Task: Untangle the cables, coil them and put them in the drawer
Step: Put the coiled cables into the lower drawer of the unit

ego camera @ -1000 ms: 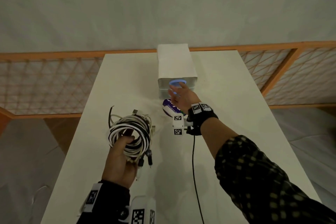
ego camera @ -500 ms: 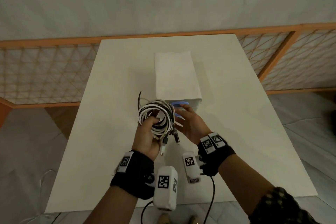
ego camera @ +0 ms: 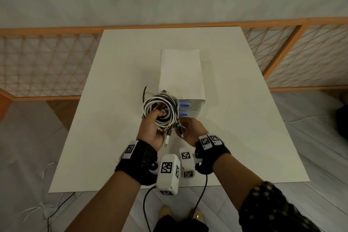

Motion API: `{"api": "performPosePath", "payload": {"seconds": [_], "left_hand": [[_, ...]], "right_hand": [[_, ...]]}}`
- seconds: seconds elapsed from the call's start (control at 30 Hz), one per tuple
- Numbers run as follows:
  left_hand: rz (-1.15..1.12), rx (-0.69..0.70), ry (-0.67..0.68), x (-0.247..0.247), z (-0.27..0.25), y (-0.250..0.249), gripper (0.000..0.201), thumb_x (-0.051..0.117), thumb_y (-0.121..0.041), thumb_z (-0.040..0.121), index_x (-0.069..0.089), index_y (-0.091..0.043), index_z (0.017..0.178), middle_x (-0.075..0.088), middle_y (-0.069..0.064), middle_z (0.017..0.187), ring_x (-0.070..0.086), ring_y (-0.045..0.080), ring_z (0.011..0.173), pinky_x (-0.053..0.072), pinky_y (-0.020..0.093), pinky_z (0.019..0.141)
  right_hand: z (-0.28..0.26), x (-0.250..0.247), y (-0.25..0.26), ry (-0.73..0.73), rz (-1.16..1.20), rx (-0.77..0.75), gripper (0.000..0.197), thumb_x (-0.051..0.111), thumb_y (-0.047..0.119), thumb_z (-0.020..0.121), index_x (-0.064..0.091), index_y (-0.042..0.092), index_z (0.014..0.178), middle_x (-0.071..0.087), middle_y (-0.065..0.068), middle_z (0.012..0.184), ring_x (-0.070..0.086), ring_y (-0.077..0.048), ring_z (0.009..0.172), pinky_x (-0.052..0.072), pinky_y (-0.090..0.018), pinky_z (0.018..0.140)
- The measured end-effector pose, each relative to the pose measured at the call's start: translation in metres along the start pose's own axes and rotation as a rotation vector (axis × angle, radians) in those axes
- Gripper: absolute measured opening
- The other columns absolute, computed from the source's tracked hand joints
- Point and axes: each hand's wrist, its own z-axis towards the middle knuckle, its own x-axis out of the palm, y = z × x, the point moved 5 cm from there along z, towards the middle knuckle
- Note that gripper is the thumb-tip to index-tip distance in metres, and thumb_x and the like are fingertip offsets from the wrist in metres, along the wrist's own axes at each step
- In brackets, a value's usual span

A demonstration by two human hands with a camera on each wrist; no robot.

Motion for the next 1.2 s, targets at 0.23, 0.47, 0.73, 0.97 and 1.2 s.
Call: {"api": "performPosePath", "payload": {"seconds": [0.23,0.47,0.73,0.97,1.2], "left_hand": [[-0.015,-0.019,-0.020,0.001,0.001,-0.003,0.026,0.052,-0.008,0.075,0.064,-0.003,0.098,0.065,0.016,0.087,0.060,0.027,0.072,0.043,0.036,0.069],[-0.013,-0.027,0.079,0.016,0.005,-0.007,0.024,0.049,-0.008,0.077,0.073,-0.005,0.080,0.070,0.014,0.083,0.065,0.023,0.070,0.044,0.035,0.073],[-0.008,-0.051,0.192,0.047,0.013,-0.011,0.045,0.031,-0.006,0.091,0.070,-0.005,0.068,0.071,0.009,0.061,0.067,0.017,0.053,0.051,0.021,0.054],[0.020,-0.032,0.069,0.038,0.022,-0.010,0.023,0.037,-0.005,0.088,0.060,-0.008,0.084,0.069,0.007,0.063,0.066,0.019,0.054,0.051,0.022,0.046],[0.051,0.002,0.155,0.033,0.004,-0.012,0.033,0.042,-0.005,0.086,0.070,-0.010,0.070,0.069,0.005,0.064,0.063,0.016,0.054,0.042,0.026,0.055]], "right_hand": [[0.014,0.006,0.002,-0.119,0.038,0.003,0.034,0.060,0.034,0.083,0.064,0.007,0.103,0.062,-0.005,0.082,0.054,-0.014,0.059,0.041,-0.021,0.052],[0.018,0.010,0.009,-0.050,0.085,0.038,0.029,0.057,0.042,0.087,0.060,0.014,0.077,0.059,0.002,0.060,0.056,-0.010,0.050,0.041,-0.015,0.036],[0.006,-0.019,-0.009,-0.170,-0.008,-0.097,0.024,0.054,0.034,0.091,0.063,0.016,0.078,0.067,-0.001,0.079,0.056,-0.013,0.064,0.031,-0.023,0.049],[-0.060,-0.060,-0.071,-0.113,-0.091,0.014,0.033,0.051,0.039,0.092,0.067,0.011,0.094,0.065,-0.008,0.088,0.056,-0.017,0.071,0.041,-0.027,0.064],[-0.086,-0.069,-0.052,-0.006,-0.575,0.024,0.038,0.051,0.033,0.093,0.065,-0.001,0.101,0.069,-0.011,0.085,0.065,-0.017,0.068,0.047,-0.021,0.054]]}}
